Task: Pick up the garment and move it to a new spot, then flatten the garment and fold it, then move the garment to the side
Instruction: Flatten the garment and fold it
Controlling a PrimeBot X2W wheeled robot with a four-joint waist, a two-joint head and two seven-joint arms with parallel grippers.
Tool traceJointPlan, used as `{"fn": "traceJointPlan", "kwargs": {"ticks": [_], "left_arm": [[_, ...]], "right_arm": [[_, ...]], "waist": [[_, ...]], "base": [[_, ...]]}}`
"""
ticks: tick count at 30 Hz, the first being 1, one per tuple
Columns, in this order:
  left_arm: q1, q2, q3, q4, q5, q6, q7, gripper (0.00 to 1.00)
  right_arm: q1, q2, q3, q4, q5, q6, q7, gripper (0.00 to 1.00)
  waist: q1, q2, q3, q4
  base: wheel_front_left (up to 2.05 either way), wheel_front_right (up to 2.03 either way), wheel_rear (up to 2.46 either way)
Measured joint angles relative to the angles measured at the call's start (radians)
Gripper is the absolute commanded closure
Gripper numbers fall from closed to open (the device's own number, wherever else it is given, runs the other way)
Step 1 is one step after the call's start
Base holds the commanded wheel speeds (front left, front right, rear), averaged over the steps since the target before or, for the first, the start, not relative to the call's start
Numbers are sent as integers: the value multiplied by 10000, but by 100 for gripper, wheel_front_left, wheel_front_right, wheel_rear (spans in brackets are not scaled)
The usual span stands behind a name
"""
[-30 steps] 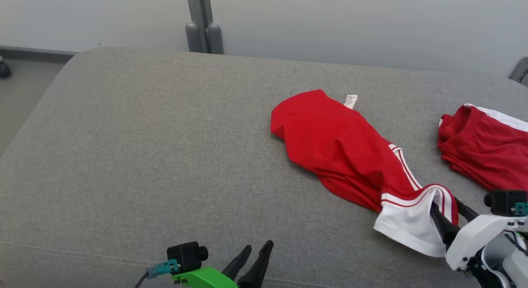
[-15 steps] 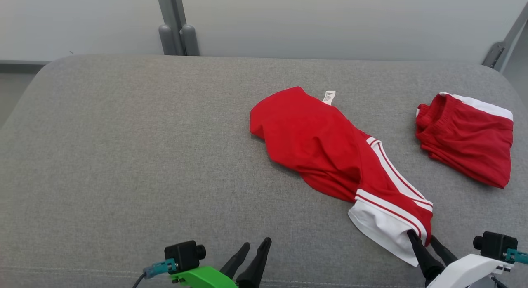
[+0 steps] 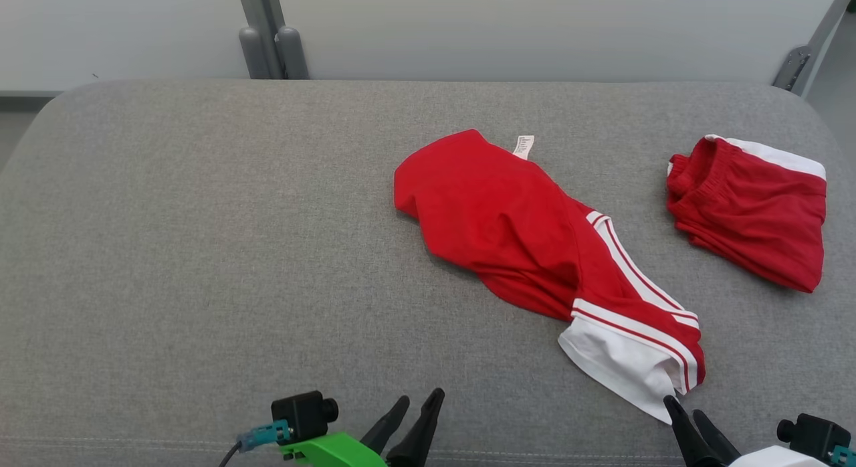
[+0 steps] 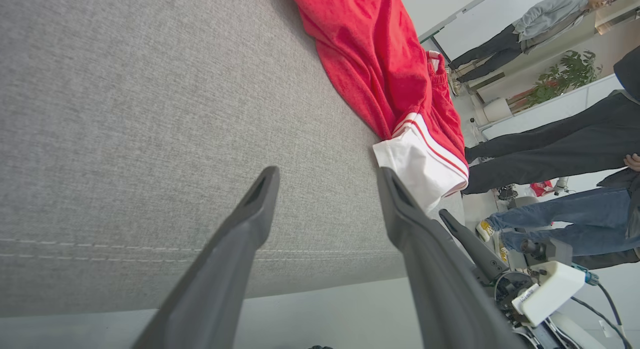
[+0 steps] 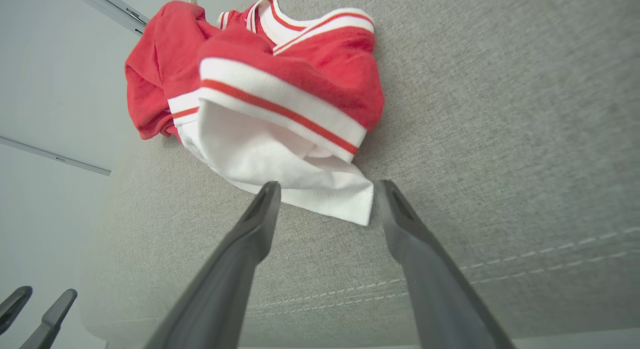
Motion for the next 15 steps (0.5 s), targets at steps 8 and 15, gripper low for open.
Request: {"fn": "traceJointPlan", "kwargs": {"ticks": [8, 15], "left_arm": [[-100, 19, -40, 2, 69, -10, 128, 0], [-197, 33, -61, 8, 73, -10, 244, 0]], "right_arm": [[-128, -79, -29, 278, 2, 105, 2, 0], [-526, -138, -2, 696, 2, 159, 19, 0]], "waist": [[0, 0, 121, 116], [0, 0, 209, 235]], "base": [[0, 0, 0], [0, 0, 0]]}}
